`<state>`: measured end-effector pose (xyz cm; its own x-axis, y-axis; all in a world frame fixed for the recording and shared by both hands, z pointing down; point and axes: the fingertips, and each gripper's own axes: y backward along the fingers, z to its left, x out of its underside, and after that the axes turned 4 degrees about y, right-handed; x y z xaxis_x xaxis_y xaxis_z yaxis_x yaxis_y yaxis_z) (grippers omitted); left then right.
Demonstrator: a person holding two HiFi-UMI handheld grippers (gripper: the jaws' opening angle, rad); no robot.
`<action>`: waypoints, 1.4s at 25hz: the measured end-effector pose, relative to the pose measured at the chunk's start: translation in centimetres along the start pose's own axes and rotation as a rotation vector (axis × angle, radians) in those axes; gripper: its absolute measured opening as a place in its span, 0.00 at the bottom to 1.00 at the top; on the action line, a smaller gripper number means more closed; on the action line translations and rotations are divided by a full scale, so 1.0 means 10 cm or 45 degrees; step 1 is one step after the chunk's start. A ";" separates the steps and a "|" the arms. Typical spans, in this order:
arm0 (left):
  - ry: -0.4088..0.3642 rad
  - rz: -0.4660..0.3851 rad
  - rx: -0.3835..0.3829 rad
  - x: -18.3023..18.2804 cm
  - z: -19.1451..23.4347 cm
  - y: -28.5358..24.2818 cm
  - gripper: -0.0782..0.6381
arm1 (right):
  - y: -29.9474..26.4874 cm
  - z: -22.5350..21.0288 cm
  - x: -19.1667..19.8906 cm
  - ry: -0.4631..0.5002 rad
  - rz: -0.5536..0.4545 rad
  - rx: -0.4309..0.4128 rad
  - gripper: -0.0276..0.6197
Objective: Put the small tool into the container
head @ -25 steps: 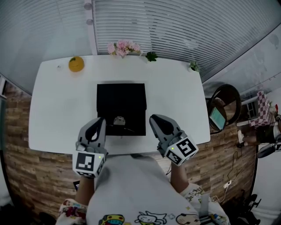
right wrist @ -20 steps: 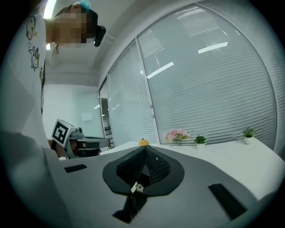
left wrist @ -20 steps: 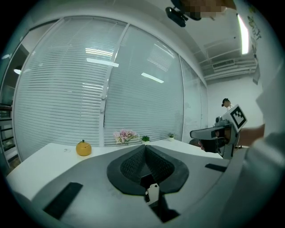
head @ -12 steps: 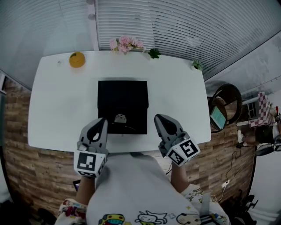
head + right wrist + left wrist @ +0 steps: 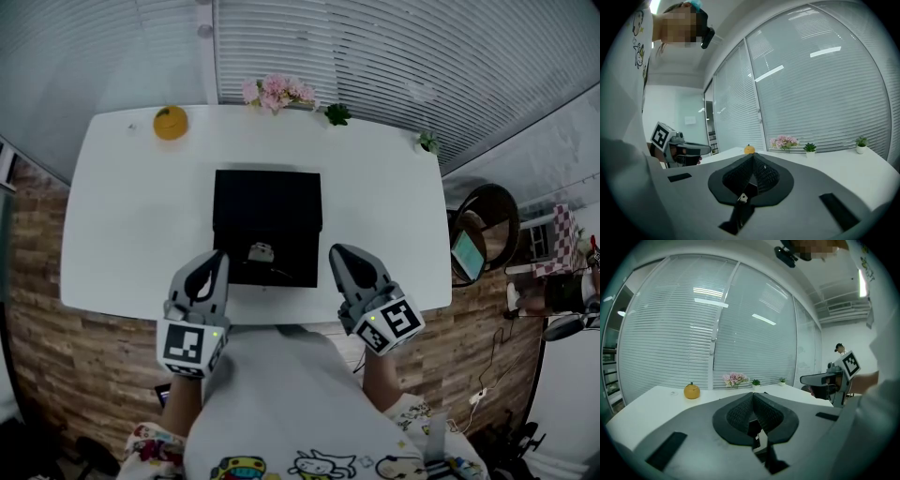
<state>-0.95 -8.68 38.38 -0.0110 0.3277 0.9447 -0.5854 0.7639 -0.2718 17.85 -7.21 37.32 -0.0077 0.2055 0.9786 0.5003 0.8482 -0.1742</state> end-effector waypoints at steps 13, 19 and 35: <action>-0.004 0.003 -0.004 0.01 -0.02 -0.03 0.12 | 0.05 -0.06 0.01 -0.012 -0.006 0.007 0.04; -0.042 -0.010 0.002 0.03 0.00 -0.04 0.12 | 0.04 -0.08 0.00 -0.004 -0.004 0.008 0.04; -0.010 -0.001 -0.013 0.02 -0.01 -0.01 0.12 | 0.04 -0.07 0.01 -0.010 0.008 0.015 0.04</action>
<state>-0.79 -8.62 38.62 -0.0169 0.3225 0.9464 -0.5772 0.7698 -0.2726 18.66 -7.19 37.43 -0.0115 0.2144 0.9767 0.4899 0.8527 -0.1814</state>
